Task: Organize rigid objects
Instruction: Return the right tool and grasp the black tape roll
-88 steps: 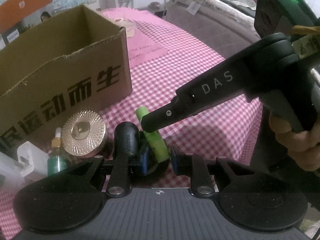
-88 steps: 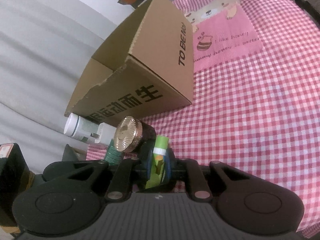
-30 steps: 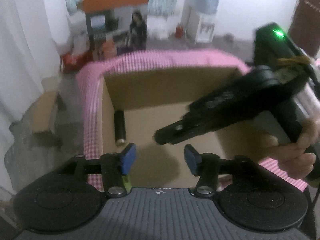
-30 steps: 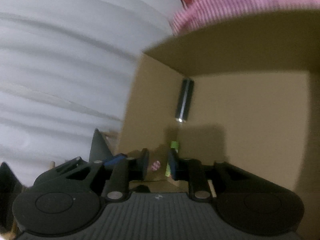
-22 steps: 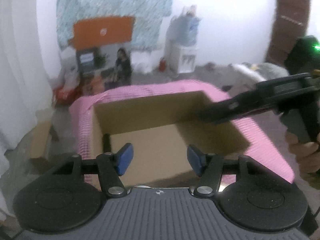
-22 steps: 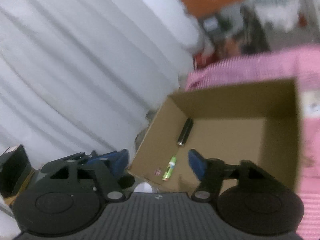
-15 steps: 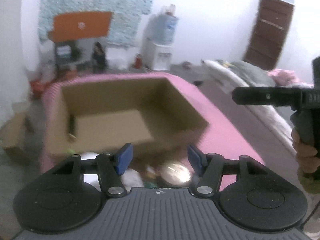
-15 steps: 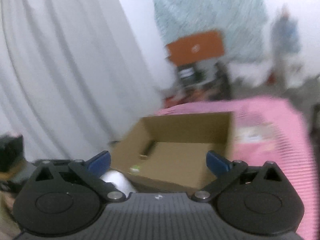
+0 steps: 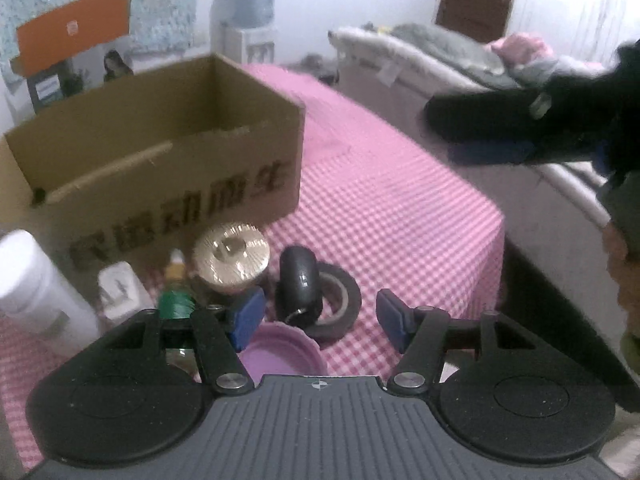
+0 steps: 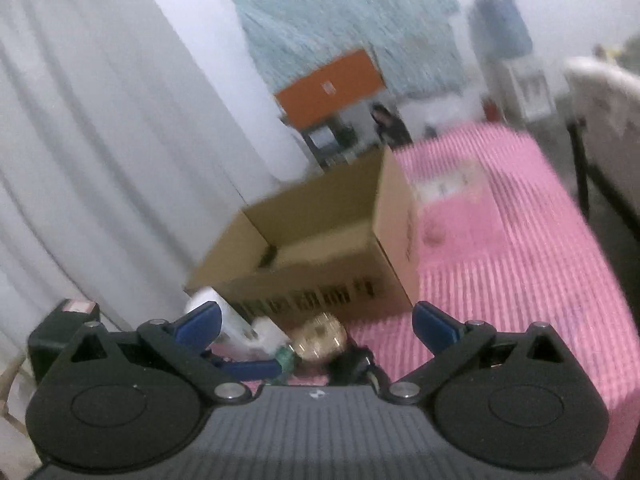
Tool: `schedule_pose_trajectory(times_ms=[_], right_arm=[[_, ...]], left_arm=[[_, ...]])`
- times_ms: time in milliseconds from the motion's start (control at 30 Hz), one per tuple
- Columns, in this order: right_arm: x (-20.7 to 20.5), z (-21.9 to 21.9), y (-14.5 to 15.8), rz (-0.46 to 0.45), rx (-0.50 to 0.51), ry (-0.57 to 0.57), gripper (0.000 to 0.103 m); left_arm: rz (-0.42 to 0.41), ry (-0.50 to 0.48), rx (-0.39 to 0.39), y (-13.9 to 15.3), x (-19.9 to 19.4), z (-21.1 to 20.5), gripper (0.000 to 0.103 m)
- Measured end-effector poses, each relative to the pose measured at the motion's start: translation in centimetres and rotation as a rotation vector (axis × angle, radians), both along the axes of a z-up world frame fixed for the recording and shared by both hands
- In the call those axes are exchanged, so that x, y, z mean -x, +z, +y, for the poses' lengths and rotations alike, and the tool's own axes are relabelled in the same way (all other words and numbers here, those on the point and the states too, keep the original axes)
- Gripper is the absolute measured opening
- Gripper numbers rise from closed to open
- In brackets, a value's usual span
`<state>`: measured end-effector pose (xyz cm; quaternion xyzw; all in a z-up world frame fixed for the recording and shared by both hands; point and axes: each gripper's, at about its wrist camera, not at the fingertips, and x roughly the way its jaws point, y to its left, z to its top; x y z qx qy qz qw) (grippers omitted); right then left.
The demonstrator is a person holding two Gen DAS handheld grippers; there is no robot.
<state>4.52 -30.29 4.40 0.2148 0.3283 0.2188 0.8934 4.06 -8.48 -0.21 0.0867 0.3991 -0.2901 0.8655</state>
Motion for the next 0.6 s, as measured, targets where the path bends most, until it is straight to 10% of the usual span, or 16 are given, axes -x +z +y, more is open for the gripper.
schedule_pose_trajectory(times_ms=[167,600], right_arm=[[-1.9,0.6,-4.0,0.159,-0.016,0.007,0.075],[-3.7,1.9,-7.0,0.354,-0.067,0.075,0.045]], left_arm=[[-0.016,0.003,-0.055,-1.0,-0.5,-1.3,0.051],[0.032,-0.018,-0.118,-3.0,-2.8,-2.6,0.031]])
